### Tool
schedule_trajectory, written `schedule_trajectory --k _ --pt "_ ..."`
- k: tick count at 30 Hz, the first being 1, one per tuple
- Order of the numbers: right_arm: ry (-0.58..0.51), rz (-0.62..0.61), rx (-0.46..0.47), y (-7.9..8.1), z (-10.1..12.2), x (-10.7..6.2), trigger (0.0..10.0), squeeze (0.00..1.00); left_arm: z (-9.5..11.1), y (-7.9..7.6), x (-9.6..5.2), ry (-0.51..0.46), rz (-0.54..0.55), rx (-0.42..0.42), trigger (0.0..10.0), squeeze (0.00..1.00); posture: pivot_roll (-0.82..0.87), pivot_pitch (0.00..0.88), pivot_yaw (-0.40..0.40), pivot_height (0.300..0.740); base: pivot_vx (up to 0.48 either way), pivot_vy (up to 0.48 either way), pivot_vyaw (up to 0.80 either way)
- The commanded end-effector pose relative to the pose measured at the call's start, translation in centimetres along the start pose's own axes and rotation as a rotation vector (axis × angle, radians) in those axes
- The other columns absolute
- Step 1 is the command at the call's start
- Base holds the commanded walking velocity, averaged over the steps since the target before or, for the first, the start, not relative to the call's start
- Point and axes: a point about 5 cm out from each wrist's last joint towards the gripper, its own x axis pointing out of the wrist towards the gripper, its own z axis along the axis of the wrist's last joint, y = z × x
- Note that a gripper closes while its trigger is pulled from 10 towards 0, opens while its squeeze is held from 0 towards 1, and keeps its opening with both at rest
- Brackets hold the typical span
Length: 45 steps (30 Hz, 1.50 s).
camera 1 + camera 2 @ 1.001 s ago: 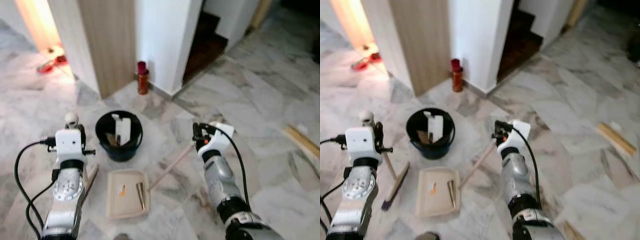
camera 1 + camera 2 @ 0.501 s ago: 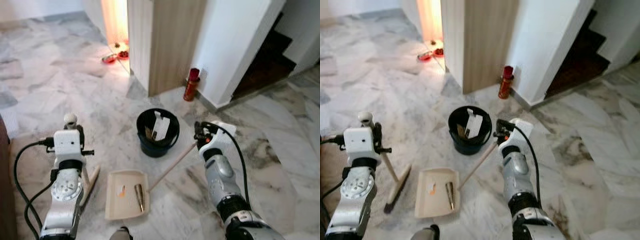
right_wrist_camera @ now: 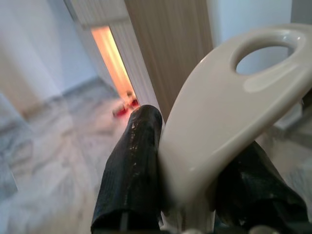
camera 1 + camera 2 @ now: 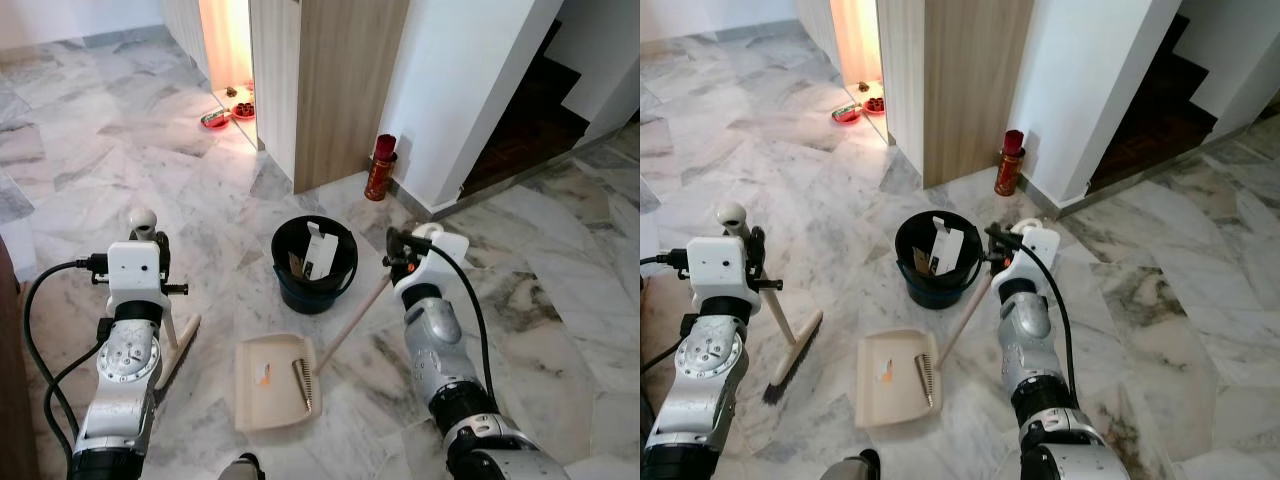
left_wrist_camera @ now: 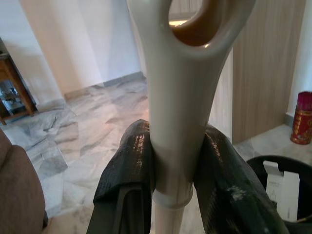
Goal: Sweep floor
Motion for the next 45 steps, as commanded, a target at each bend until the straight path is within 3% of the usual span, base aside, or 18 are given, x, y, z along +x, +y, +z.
schedule_trajectory --k 1,10,14,20,34,45 --pt "-0.133 0.033 0.050 1.1 3.1 1.1 10.0 0.00 0.6 0.1 0.4 -0.031 -0.002 0.009 10.0 0.00 0.25 0.054 -0.052 0.740 0.000 0.000 0.00" --pt "-0.216 0.136 0.169 3.5 6.1 1.8 10.0 0.00 0.9 0.7 0.9 -0.050 0.034 0.017 10.0 0.00 0.27 0.036 -0.065 0.740 0.000 0.000 0.00" --pt "-0.262 0.158 0.178 4.2 7.7 2.1 10.0 0.00 0.9 0.9 0.9 -0.053 0.049 0.018 10.0 0.00 0.27 0.031 -0.073 0.740 0.000 0.000 0.00" --pt "-0.307 0.148 0.181 4.3 9.8 2.6 10.0 0.00 0.7 0.7 0.6 -0.049 0.061 0.012 10.0 0.00 0.27 0.026 -0.087 0.740 0.000 0.000 0.00" --pt "-0.375 0.046 0.212 3.5 11.8 3.2 10.0 0.00 0.4 0.4 0.2 -0.042 0.077 0.000 10.0 0.00 0.26 0.023 -0.104 0.740 0.000 0.000 0.00" --pt "-0.433 -0.013 0.170 3.0 13.3 3.5 10.0 0.00 0.0 -0.7 -0.3 -0.032 0.058 -0.023 10.0 0.00 0.26 0.004 -0.118 0.740 0.000 0.000 0.00"
